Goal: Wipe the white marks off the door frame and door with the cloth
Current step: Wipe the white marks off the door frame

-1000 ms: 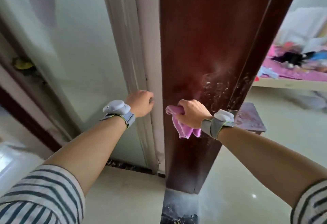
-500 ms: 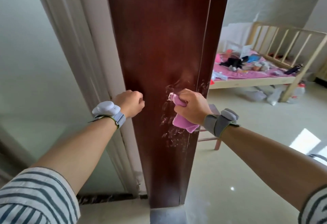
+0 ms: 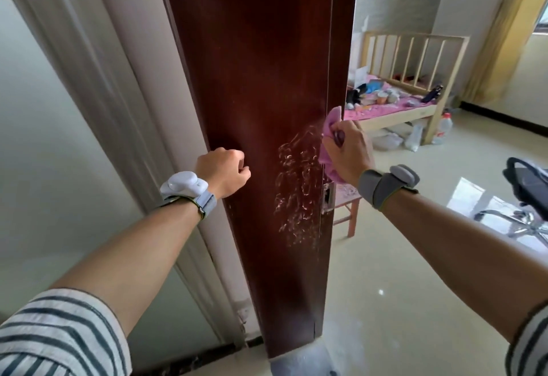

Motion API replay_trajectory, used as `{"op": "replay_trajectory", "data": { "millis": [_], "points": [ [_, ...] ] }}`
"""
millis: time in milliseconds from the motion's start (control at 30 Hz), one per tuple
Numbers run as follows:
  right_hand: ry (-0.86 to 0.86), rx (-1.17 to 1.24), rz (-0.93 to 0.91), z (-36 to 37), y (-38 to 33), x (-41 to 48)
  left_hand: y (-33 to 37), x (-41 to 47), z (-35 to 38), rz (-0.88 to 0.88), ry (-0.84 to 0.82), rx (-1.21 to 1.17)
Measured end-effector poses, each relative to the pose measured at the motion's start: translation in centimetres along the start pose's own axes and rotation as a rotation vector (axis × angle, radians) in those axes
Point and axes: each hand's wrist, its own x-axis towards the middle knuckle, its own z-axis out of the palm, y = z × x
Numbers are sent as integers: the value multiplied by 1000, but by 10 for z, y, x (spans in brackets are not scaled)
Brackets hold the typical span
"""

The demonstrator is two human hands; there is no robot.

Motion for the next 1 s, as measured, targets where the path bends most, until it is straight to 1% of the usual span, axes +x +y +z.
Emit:
{"op": "replay_trajectory", "data": {
  "millis": [100,133,233,300,333,367,400,467,567,633,700,767,833,900,933,1000],
  "points": [
    [89,-25,-196,9,-2,8,-1,0,1,15,17,-9],
    [107,-40,-229,13,-3,12,-1,1,1,20,25,-15],
    [155,-142,-230,28,-7,22,-3,5,1,11,43,-47],
    [80,-271,-246,35,-7,16,-4,8,0,-4,52,-55],
    [-9,-327,-260,39,-5,7,-4,9,0,-15,53,-54],
    [-92,-352,-270,42,0,-3,-4,9,0,-24,53,-57],
    [-132,-353,-277,42,5,-12,-4,11,0,-22,59,-58],
    [-75,-293,-277,38,16,-19,-4,12,-1,-15,50,-57],
    [94,-159,-238,32,7,6,-6,14,-1,1,36,-76],
    [191,-130,-221,32,-7,20,-6,13,-1,10,31,-82],
    [250,-119,-208,41,-17,22,-6,12,-1,13,26,-75],
    [219,-144,-232,54,-22,9,-6,12,-2,19,22,-54],
    [60,-206,-290,63,-19,-7,-7,13,-4,22,14,-42],
    [-79,-282,-265,60,-12,-18,-8,13,-5,31,-13,-47],
    [-82,-292,-240,55,-9,-20,-8,12,-6,37,-21,-51],
    [3,-258,-238,46,-7,-16,-8,12,-8,41,-23,-51]
  ]
}}
